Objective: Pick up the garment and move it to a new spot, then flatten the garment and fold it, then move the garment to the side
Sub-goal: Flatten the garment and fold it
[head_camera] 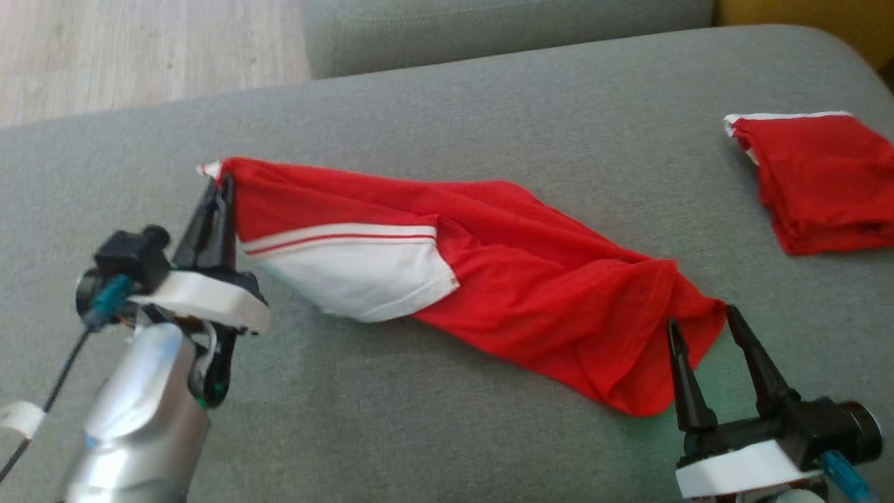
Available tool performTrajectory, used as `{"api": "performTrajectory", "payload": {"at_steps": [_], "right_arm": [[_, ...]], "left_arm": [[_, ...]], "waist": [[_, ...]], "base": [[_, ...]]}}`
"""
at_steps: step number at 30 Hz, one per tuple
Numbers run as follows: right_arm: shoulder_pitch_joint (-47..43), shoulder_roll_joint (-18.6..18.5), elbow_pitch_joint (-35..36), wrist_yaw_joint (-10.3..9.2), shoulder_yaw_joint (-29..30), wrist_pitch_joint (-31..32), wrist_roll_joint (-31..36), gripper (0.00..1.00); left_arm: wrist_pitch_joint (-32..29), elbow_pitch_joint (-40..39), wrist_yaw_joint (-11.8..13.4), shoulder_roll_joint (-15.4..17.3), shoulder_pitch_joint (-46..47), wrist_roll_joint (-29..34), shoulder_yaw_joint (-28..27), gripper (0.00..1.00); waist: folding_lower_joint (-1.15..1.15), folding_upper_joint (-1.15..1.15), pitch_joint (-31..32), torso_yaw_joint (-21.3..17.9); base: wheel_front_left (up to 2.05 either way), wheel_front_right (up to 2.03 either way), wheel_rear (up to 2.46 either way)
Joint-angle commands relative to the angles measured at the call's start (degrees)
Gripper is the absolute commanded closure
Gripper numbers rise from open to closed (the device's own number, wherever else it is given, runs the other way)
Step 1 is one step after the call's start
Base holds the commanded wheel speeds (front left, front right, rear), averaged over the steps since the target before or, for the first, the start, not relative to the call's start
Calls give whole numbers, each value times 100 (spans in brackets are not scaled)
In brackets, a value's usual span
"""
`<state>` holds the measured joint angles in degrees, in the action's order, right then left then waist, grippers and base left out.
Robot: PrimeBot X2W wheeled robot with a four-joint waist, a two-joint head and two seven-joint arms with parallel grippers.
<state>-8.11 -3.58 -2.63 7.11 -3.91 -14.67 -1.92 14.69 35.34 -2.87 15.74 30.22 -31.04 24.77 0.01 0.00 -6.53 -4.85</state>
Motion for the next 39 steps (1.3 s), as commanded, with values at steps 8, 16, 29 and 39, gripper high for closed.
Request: {"api": "performTrajectory", "payload": {"at_steps": [8,16,29,39], "right_arm": [[334,-109,158,37,-176,-33,55,0],[226,-58,181,37,-115,-33,32,0],[330,-197,236,37,-122,-33,57,0],[316,-280,234,37,-71,-33,71,0]], "left_arm": [[30,-1088,61,-269,-165,655,-1635,0],[30,-1937,-46,-1007,-2002,1423,-2158,0],[30,132,-221,-1218,-2147,2337,-985,0],[30,354,-356,-1272,-1759,2212,-823,60]], "waist": [[-1,0,-77,132],[-1,0,-6,67],[-1,0,-199,-41],[-1,0,-168,-82]], "base": [[0,0,0],[0,0,0],[0,0,0],[0,0,0]]}}
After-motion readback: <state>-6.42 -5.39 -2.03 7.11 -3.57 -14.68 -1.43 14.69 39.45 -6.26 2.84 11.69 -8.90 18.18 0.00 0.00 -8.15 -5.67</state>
